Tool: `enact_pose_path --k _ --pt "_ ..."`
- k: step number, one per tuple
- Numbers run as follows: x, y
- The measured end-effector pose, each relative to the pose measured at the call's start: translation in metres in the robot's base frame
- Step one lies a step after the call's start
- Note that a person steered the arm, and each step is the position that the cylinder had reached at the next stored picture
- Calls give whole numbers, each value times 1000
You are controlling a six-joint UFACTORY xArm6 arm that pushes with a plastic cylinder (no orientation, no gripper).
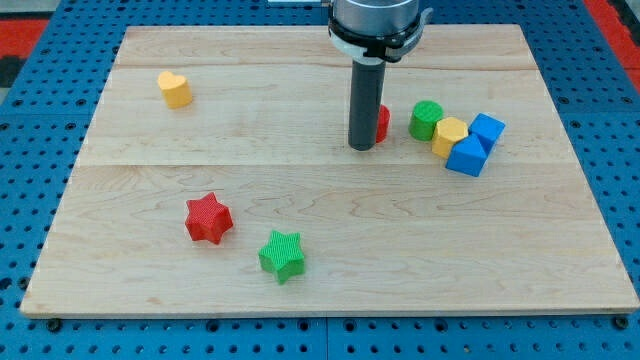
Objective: Move the red star close to the red circle
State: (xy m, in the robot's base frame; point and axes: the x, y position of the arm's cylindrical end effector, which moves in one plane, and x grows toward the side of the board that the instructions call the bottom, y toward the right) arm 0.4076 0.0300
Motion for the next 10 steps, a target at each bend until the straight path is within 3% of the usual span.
enact_pose_path --k 1,2,3,5,6,7,9,10 --pt "-7 -45" --pt "-15 30" --pt "0 33" --pt "10 -150" --pt "54 -223" --pt "130 -241" --pt "111 -35" --pt "76 -2"
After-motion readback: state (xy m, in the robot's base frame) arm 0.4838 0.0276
